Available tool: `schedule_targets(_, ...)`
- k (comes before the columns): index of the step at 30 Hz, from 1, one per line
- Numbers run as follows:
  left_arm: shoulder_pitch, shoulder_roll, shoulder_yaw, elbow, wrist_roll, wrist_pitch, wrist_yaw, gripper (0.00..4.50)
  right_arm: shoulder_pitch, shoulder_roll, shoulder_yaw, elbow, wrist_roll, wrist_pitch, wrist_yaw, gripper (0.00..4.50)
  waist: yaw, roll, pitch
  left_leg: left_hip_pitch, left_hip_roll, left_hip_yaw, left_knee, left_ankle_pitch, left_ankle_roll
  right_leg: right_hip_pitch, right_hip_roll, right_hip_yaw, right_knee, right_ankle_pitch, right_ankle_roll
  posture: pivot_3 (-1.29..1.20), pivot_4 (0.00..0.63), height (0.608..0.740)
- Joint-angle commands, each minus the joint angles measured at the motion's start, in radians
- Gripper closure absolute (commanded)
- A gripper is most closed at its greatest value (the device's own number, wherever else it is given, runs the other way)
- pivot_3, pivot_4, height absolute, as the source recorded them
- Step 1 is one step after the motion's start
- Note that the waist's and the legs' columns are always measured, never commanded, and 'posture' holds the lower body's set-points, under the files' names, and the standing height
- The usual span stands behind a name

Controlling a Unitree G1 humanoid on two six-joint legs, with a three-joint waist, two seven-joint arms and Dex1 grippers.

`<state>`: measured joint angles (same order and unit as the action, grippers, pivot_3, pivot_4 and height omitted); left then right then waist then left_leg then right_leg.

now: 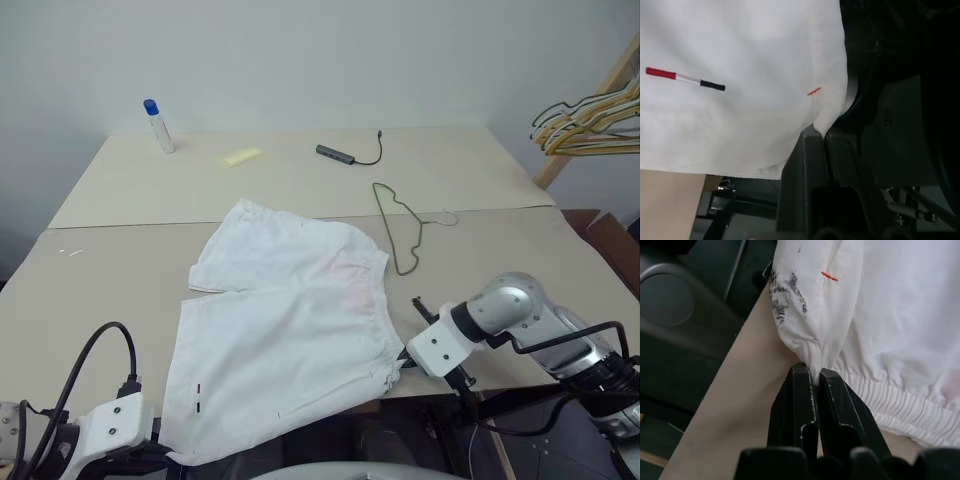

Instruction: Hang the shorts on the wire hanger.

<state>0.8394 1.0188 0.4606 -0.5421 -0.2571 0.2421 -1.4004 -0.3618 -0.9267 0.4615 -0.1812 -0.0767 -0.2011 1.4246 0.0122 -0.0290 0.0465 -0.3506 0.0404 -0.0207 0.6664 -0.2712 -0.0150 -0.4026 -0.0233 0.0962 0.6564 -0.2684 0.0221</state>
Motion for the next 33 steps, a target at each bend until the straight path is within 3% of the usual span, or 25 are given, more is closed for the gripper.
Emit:
schedule_targets(1,-0.023,0.010,0.000,-0.008,-0.006,-0.024,-0.017,4.47,-0.024,0.033,-0.006,0.055,-0.050,-0.068,-0.053,4.50,0.000,-0.001,0.000,0.000,0.000,0.000,0.000,0.000,0.000,0.000,0.000,0.000,0.000,0.000,0.000,0.12,0.000,0.740)
schedule_targets(2,-0.030,0.011,-0.006,-0.004,-0.005,-0.035,-0.023,4.29,-0.029,0.034,-0.007,0.065,-0.056,-0.072,-0.052,3.87,0.000,-0.001,0.000,0.001,0.001,0.000,0.000,0.000,0.000,0.000,0.000,0.000,0.000,0.000,0.000,0.12,0.000,0.740)
schedule_targets(5,-0.037,0.000,0.001,0.009,-0.011,-0.071,-0.038,3.56,-0.034,0.018,-0.022,0.075,-0.030,-0.080,-0.022,3.04,0.000,0.000,0.000,0.000,0.000,0.000,0.000,0.000,0.000,0.000,0.000,0.000,0.000,0.000,0.000,0.12,0.000,0.740)
schedule_targets(9,-0.037,-0.013,0.071,0.029,-0.045,-0.077,-0.062,2.25,-0.021,-0.034,-0.076,0.062,0.075,-0.057,0.039,1.65,0.001,0.000,0.000,0.000,0.000,0.001,0.000,0.000,0.000,0.000,0.000,0.000,0.000,0.000,0.000,0.12,0.000,0.740)
schedule_targets(14,-0.106,-0.041,0.208,0.051,-0.243,-0.011,-0.118,0.58,-0.027,-0.050,-0.219,0.080,0.270,0.087,0.027,0.00,0.000,0.000,0.000,0.001,0.001,0.000,0.000,0.000,0.000,0.001,0.000,0.000,0.001,0.000,0.000,0.12,0.000,0.740)
schedule_targets(16,-0.165,-0.049,0.233,0.053,-0.318,0.033,-0.099,0.01,-0.065,-0.018,-0.256,0.105,0.260,0.212,-0.064,0.00,0.000,0.000,0.000,0.003,0.001,0.000,0.000,0.000,0.000,0.001,0.001,0.000,0.001,0.000,-0.001,0.12,0.000,0.740)
schedule_targets(19,-0.277,-0.070,0.226,0.049,-0.407,0.094,-0.025,0.01,-0.139,0.044,-0.289,0.157,0.262,0.441,-0.185,0.00,-0.003,0.000,0.000,0.003,0.001,0.001,0.000,0.000,0.000,0.001,0.001,0.000,0.001,0.000,0.000,0.11,0.000,0.740)
schedule_targets(21,-0.366,-0.087,0.188,0.046,-0.427,0.128,0.058,0.01,-0.191,0.113,-0.303,0.198,0.251,0.591,-0.296,0.00,-0.004,0.000,0.000,0.002,0.002,0.001,0.000,0.000,0.000,0.001,0.002,0.000,0.002,0.003,0.004,0.11,0.000,0.740)
schedule_targets(25,-0.521,-0.121,0.093,0.039,-0.434,0.171,0.190,0.01,-0.288,0.260,-0.305,0.352,0.177,0.823,-0.544,0.00,-0.003,0.000,0.000,0.000,0.001,0.000,-0.001,0.000,0.000,-0.001,0.002,0.001,0.002,0.006,0.000,0.10,0.000,0.740)
schedule_targets(28,-0.623,-0.147,-0.004,0.036,-0.393,0.170,0.267,0.01,-0.336,0.366,-0.324,0.521,0.135,0.853,-0.709,0.00,0.000,0.000,0.000,-0.001,0.001,0.000,-0.001,0.000,0.000,-0.002,0.002,0.001,0.002,0.008,-0.002,0.10,0.000,0.740)
schedule_targets(33,-0.702,-0.162,-0.104,0.024,-0.369,0.170,0.317,0.01,-0.369,0.434,-0.310,0.689,0.084,0.784,-0.803,0.00,-0.003,0.001,0.000,-0.003,-0.001,0.000,-0.001,0.000,0.000,-0.002,0.001,0.002,0.002,0.008,-0.002,0.10,0.000,0.740)
